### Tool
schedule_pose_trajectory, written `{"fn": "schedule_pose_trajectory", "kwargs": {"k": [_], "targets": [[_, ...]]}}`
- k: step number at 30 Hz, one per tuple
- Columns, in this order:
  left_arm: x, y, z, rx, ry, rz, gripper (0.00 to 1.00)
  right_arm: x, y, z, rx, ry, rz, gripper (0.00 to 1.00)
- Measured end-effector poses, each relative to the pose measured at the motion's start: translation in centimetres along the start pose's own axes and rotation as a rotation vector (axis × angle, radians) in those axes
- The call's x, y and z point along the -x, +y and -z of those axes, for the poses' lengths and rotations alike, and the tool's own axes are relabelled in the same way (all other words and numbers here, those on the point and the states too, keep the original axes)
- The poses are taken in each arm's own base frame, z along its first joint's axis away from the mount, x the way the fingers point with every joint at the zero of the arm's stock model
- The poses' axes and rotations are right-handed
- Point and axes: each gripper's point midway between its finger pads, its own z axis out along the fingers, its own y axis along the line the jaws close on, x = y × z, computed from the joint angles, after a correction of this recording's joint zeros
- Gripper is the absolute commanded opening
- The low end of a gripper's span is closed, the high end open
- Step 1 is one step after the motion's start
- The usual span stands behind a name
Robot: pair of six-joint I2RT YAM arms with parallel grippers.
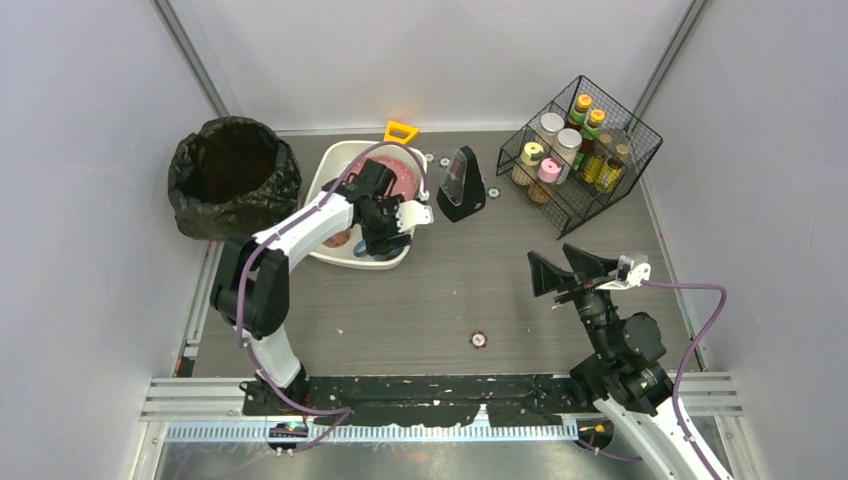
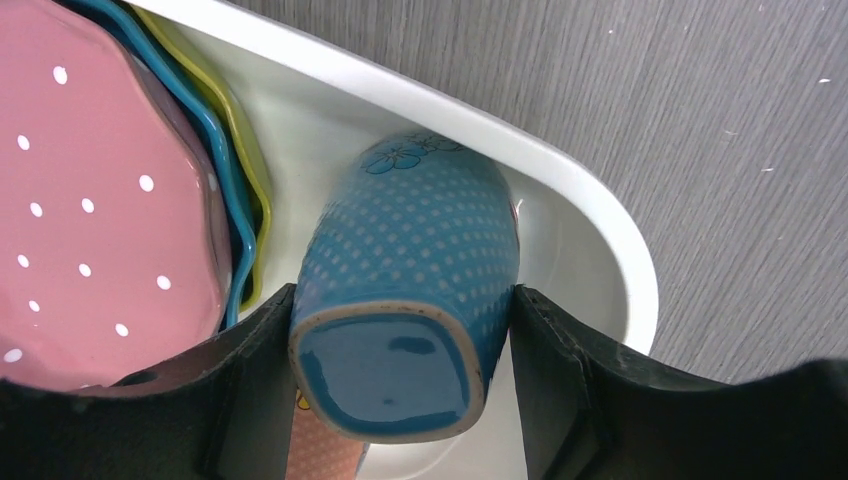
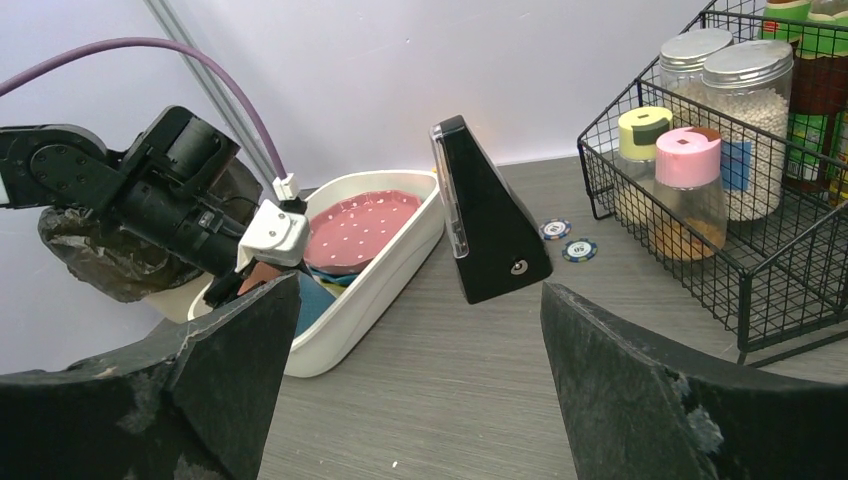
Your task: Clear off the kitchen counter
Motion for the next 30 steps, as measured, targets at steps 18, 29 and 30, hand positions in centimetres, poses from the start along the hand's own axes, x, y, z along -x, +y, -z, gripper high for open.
{"fn": "schedule_pose_trajectory", "kwargs": {"k": [18,29,30], "targets": [[1.2,0.1,3.3,0.030,-0.029,-0.016,1.00,0.1,-0.2,0.1,-0.013,0.007,0.007,0.95],[9.2,-0.8,21.1,0.379,-0.411,0.007,1.00,4.3,-1.2,1.3,-0.120,-0.037,0.016,0.95],[9.4,-1.1,22.1,0.398,-0.437,0.027,0.99,4.8,-1.4,1.4,-0.136,-0.041,0.018,0.95]]}}
